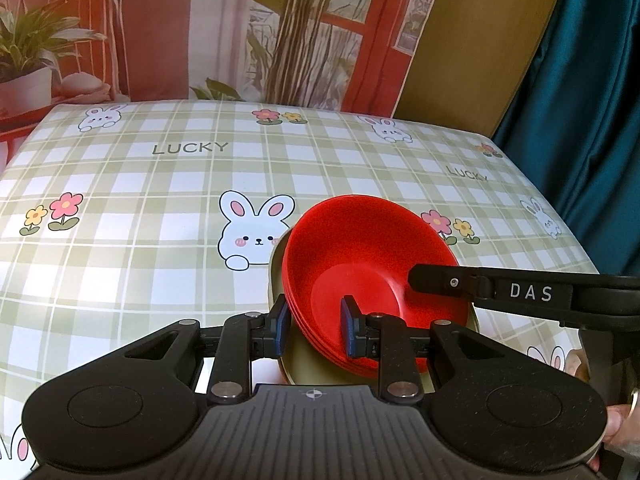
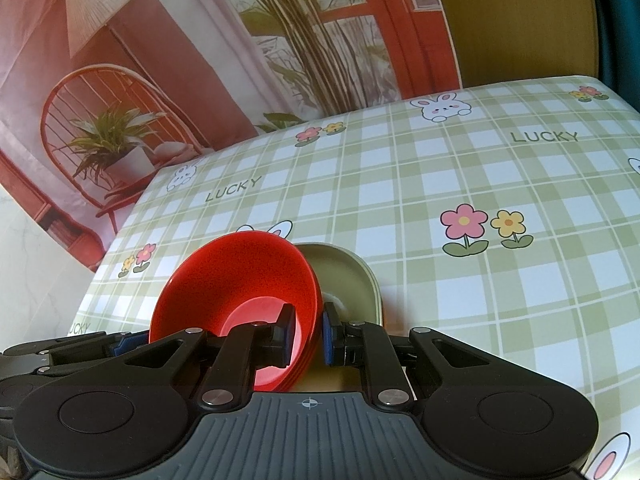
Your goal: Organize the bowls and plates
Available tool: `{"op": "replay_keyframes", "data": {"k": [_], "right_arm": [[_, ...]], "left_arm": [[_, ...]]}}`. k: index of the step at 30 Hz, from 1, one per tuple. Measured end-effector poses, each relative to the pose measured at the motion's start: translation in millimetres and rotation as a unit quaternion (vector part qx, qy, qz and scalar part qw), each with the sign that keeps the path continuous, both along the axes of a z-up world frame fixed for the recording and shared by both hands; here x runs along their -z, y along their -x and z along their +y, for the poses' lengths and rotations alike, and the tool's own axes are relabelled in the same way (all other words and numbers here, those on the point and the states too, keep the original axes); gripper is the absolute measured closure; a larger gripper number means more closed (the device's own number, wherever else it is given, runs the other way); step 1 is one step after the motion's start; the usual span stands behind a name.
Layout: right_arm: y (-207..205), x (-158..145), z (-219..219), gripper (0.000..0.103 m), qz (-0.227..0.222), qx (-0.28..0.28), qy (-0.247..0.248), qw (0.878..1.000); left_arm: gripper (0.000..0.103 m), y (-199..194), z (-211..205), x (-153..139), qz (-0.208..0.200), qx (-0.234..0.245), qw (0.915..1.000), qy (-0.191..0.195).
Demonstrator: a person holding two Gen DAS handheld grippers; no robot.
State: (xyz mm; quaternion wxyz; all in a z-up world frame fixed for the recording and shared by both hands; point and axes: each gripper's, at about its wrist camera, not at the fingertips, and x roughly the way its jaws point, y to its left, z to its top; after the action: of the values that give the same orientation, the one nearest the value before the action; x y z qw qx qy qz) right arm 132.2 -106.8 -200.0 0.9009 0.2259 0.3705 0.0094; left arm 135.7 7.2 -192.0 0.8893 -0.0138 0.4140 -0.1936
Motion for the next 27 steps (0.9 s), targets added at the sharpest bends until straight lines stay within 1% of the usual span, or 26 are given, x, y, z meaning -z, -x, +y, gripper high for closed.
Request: {"op": "replay_keyframes", "data": {"k": [2, 3, 5, 8, 10, 12, 17, 20, 22, 25, 27], "right_arm": [[0, 0, 0, 0.088, 0.000, 0.001, 0.000, 1.000], [0, -1, 0, 0.085, -0.001, 0.001, 0.002, 1.000], [1, -3, -1, 0.083, -0.005, 0.003, 0.005, 1.000], [2, -7, -2, 0.079, -0.012, 0.006, 0.011, 1.000], [4, -11, -3, 0.077, -0.016, 0.009, 0.015, 1.000], [5, -15, -3, 0.072, -0.019, 0.014, 0.024, 0.999], [9, -33, -4, 0.069, -0.040, 0.017, 0.044, 0.998], [13, -49, -5, 0.061, -0.059, 0.018, 0.057, 0.996], [17, -63, -5, 0.056, -0.076, 0.019, 0.071, 0.994], [24, -85, -8, 0.045, -0.102, 0.025, 0.087, 0.991], [30, -99, -11, 0.030, -0.115, 0.031, 0.095, 0.988]], "left_arm": [[0.074, 0, 1, 0, 0.000, 0.000, 1.0000, 0.000], [0.074, 0, 2, -1, -0.001, -0.001, 1.0000, 0.001], [0.074, -1, 3, -2, -0.001, -0.002, 1.0000, 0.002], [0.067, -1, 3, -7, -0.004, -0.002, 1.0000, 0.009], [0.055, 1, 3, -12, -0.016, -0.006, 0.9998, 0.003], [0.052, 3, 4, -20, -0.033, -0.011, 0.9994, -0.003], [0.047, 7, 6, -41, -0.061, -0.025, 0.9978, -0.002], [0.043, 12, 10, -57, -0.082, -0.031, 0.9962, 0.006], [0.037, 15, 13, -67, -0.093, -0.035, 0.9949, 0.016], [0.033, 20, 17, -87, -0.121, -0.042, 0.9914, 0.026], [0.033, 26, 20, -103, -0.142, -0.046, 0.9882, 0.033]]}}
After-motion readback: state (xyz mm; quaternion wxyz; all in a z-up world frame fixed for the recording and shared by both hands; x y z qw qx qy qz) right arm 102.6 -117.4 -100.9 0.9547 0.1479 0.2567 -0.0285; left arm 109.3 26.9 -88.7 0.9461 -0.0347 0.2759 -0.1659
